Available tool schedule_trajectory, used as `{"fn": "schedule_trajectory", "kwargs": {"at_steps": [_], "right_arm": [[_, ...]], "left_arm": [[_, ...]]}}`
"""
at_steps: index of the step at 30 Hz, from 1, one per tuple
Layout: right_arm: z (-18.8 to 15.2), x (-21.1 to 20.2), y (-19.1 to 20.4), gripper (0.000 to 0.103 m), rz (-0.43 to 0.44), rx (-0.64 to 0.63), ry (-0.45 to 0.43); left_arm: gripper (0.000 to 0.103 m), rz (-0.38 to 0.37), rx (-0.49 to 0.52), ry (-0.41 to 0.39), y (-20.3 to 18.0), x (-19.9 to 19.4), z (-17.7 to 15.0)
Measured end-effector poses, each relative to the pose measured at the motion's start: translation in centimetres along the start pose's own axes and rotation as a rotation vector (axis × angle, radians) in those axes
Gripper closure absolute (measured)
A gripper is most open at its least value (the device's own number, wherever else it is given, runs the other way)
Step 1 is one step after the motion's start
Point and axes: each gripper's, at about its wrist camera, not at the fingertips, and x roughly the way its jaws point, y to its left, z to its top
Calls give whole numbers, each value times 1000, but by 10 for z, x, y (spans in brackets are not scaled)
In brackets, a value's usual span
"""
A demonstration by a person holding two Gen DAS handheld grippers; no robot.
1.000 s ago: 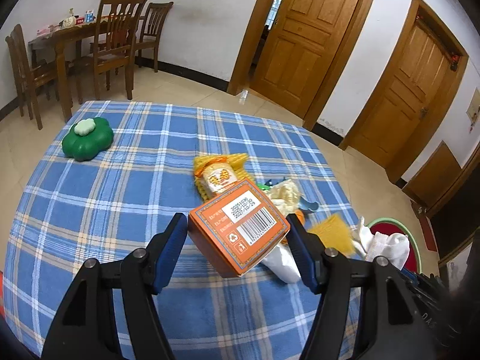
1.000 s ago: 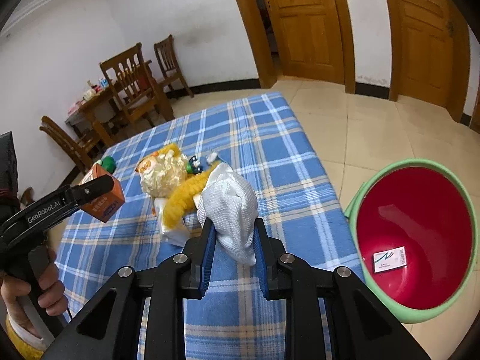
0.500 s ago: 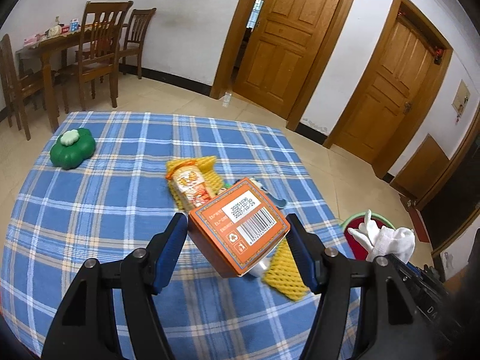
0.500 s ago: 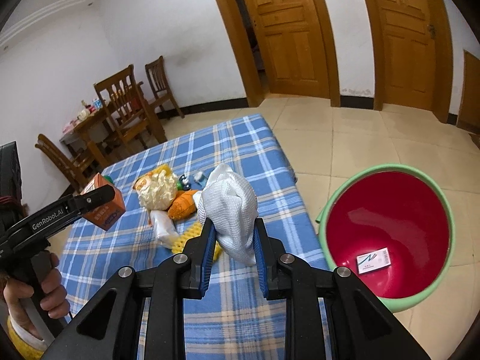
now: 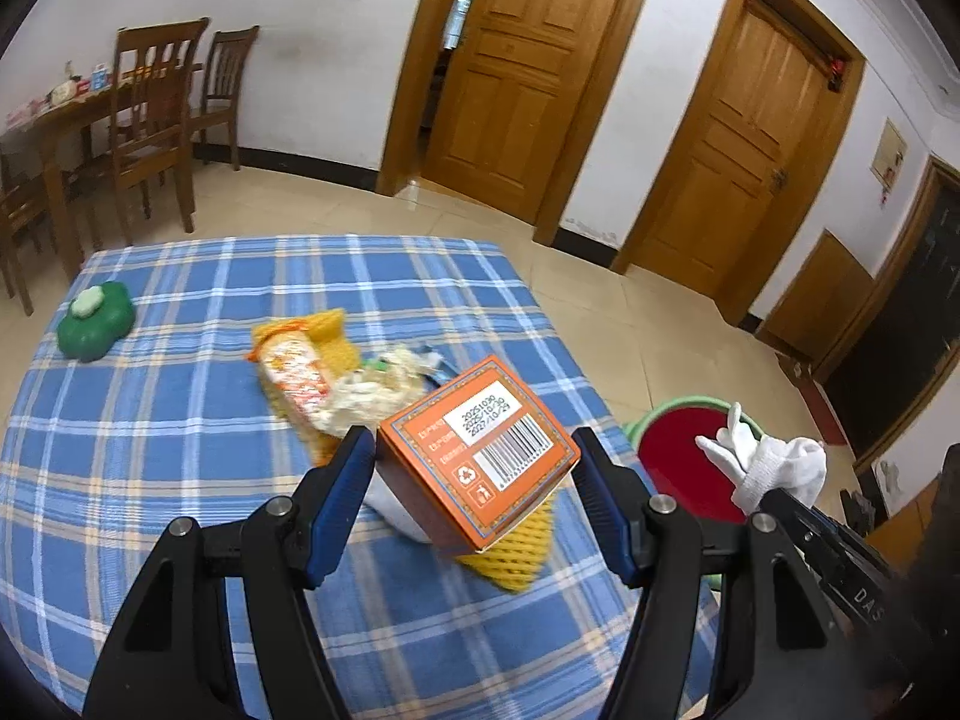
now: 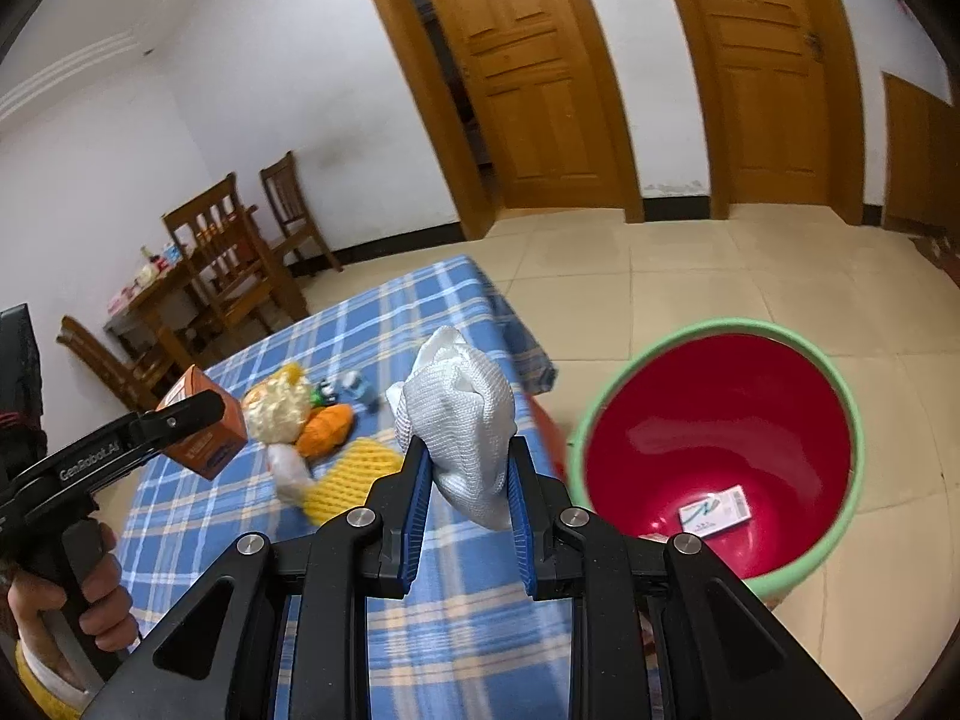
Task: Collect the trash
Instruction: 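Carry the white cloth over the red bin and open the right gripper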
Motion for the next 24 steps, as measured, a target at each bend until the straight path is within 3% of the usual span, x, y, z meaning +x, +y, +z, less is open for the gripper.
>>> {"fn": "schedule_trajectory", "kwargs": {"at_steps": [21, 24], "right_arm": [[-10, 0, -91, 75, -192, 187, 34], [-11, 2, -102, 71, -214, 217, 46]], "left_arm": [[36, -113, 193, 104, -99, 56, 1], [36, -127, 208, 123, -108, 65, -2]]}}
